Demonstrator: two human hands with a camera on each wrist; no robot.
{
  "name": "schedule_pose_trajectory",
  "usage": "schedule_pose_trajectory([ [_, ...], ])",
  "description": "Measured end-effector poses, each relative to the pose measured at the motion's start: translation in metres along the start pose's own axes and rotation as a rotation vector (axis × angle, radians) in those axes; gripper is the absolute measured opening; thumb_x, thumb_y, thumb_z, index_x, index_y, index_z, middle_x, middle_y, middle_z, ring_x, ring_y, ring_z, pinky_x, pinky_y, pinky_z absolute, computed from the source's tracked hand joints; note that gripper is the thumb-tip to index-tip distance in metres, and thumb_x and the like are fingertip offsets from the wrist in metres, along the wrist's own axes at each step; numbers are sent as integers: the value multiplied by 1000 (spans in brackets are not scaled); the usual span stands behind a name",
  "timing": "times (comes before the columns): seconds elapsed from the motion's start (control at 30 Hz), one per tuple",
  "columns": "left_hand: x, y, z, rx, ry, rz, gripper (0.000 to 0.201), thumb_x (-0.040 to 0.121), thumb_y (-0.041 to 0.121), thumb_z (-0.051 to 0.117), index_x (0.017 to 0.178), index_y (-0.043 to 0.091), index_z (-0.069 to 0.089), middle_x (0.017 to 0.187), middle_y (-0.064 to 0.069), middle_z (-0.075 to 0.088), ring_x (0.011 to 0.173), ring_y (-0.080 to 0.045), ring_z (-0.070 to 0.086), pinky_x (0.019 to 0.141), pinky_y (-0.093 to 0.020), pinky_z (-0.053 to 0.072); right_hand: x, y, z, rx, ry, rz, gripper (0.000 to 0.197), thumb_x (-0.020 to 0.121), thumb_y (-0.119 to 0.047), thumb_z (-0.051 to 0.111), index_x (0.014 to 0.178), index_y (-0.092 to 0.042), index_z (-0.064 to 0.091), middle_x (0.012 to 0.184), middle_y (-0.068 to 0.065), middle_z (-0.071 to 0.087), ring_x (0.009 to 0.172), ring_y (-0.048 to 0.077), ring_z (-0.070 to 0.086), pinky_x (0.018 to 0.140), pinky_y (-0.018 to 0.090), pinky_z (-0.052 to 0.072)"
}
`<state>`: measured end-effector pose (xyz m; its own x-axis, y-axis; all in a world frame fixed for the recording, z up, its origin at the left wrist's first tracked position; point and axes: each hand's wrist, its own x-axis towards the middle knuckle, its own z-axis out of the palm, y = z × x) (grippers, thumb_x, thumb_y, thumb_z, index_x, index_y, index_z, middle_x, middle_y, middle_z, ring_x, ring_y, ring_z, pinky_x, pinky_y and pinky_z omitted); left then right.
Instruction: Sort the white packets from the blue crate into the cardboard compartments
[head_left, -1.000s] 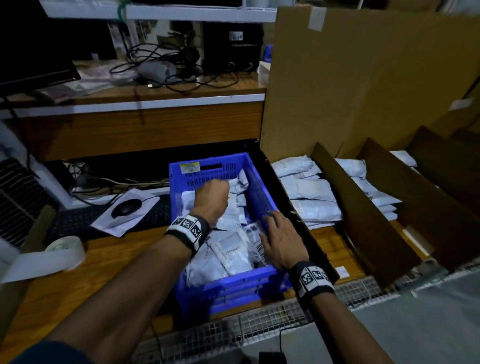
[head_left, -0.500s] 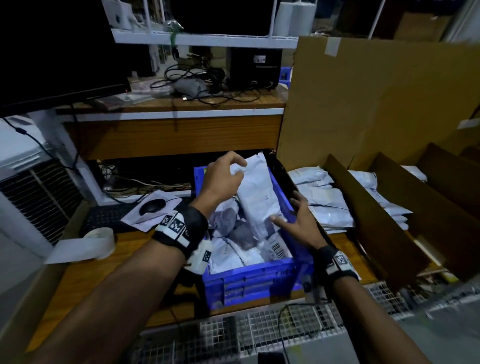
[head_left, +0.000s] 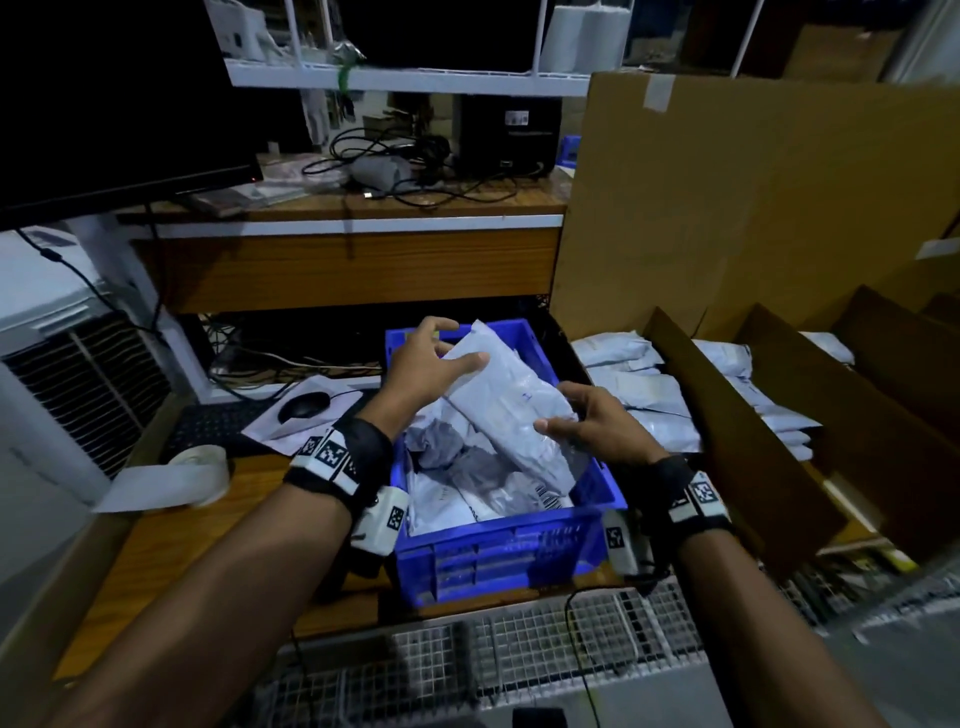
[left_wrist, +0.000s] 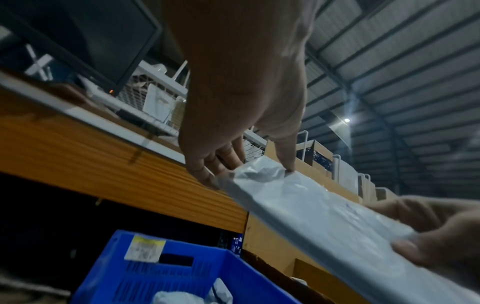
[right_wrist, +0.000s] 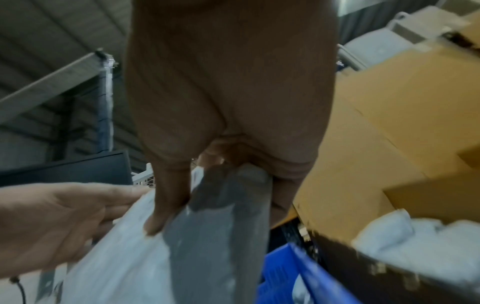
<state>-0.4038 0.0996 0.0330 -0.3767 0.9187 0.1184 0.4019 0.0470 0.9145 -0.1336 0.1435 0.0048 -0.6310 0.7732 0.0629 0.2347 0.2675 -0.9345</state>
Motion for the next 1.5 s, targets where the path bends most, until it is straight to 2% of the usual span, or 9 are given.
schedule_pose_trajectory([
  [0.17,0,21,16,316,-120,296,74,78,56,86,144,41,56,131,11,65,124,-14,55,102,-39,47,11,-14,-38,-277,-130,30,25,87,-24,88,108,-24,76,104,-3,81,101,16,76,94,46,60],
  [0.33,6,35,44,687,-342,383,53,71,82,63,110,47,73,105,20,76,105,-9,67,95,-45,53,21,-21,-69,-373,-173,-1,28,81,-31,91,106,-26,78,102,-1,80,98,17,76,86,44,60],
  [0.43,9,32,51,542,-274,268,45,66,77,70,86,38,74,90,13,76,90,-11,70,81,-38,56,20,-11,-87,-245,155,-42,44,83,-20,91,122,-24,72,113,4,76,90,15,72,75,31,59],
  [0.53,4,23,53,175,-173,83,28,85,50,83,85,25,71,81,10,75,76,-7,69,71,-30,49,16,3,-93,91,481,58,72,81,-37,92,140,-26,52,130,5,66,109,19,70,93,39,60],
  [0.63,-13,29,56,-170,-198,-79,17,99,24,75,90,12,67,68,8,72,58,-2,65,59,-19,47,14,1,-71,415,340,209,68,92,-39,81,145,-15,46,125,18,70,113,30,73,108,56,54],
  [0.7,-19,29,60,-226,-251,-115,16,100,21,74,98,7,67,69,6,73,58,-4,66,55,-18,48,13,-4,-51,504,167,192,52,101,-35,71,142,-8,55,117,9,77,104,24,77,110,58,51],
  [0.83,-27,27,61,-247,-275,-145,15,100,22,74,99,9,67,73,6,74,61,-4,66,55,-18,49,22,-6,-37,521,81,89,35,108,-26,61,138,-7,64,133,11,73,124,33,69,110,61,50],
  [1.13,-37,24,46,-360,-289,-158,24,101,27,73,117,10,67,119,-12,78,103,-21,73,98,-43,56,36,-26,-44,356,30,-1,29,107,-24,63,128,-5,72,124,16,76,118,39,71,104,67,52],
  [1.5,-16,36,46,-426,-108,-45,29,101,19,70,128,5,71,109,-8,81,94,-16,78,77,-29,63,45,-38,-43,338,-17,-42,26,100,-17,73,122,-3,76,119,15,78,115,34,73,104,57,56],
])
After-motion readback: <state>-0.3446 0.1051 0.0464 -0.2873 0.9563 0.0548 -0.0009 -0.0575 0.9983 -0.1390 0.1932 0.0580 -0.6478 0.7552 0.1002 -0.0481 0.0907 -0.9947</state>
